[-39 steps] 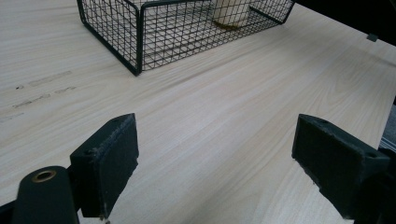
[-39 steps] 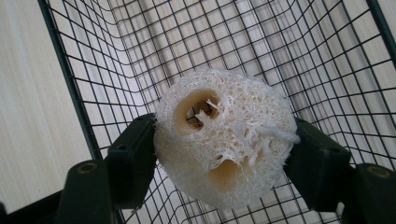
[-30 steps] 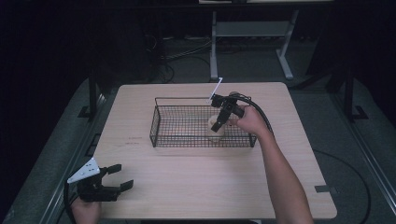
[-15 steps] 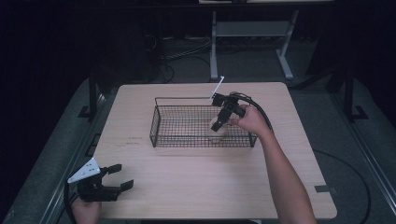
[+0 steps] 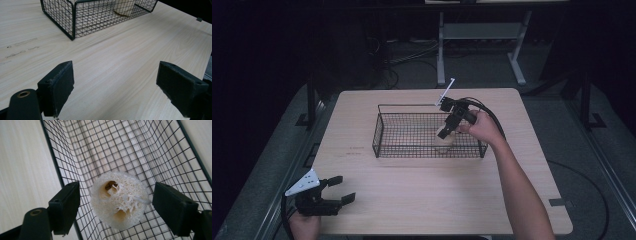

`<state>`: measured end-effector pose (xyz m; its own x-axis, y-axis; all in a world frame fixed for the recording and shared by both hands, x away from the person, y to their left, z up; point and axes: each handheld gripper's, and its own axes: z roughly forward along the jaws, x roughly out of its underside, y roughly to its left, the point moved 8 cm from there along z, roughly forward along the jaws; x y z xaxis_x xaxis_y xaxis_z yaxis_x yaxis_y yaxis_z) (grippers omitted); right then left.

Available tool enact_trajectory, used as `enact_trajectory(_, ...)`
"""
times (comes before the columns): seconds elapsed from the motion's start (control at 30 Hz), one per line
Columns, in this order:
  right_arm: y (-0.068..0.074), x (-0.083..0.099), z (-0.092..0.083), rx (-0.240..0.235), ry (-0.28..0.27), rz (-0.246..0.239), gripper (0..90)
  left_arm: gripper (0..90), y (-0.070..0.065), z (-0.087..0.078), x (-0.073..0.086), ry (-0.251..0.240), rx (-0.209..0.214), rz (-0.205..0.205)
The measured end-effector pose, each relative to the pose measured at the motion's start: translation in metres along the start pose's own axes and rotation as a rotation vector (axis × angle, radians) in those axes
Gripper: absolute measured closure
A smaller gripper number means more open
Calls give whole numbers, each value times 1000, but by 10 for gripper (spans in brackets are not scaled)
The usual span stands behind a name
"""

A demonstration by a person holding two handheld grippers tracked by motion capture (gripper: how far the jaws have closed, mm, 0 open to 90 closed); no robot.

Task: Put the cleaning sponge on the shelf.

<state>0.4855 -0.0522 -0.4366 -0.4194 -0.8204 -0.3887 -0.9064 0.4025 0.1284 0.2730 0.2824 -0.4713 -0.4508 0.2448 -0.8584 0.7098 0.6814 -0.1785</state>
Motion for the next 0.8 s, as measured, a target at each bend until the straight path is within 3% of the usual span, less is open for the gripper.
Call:
enact_trajectory(0.5,21,2,-29,17,-32,-38,207,134,-1,2,0,4,4,4)
enact_trajectory(0.8,46,11,-40,-9,-58,-52,200,134,-2,1,0,1,4,2)
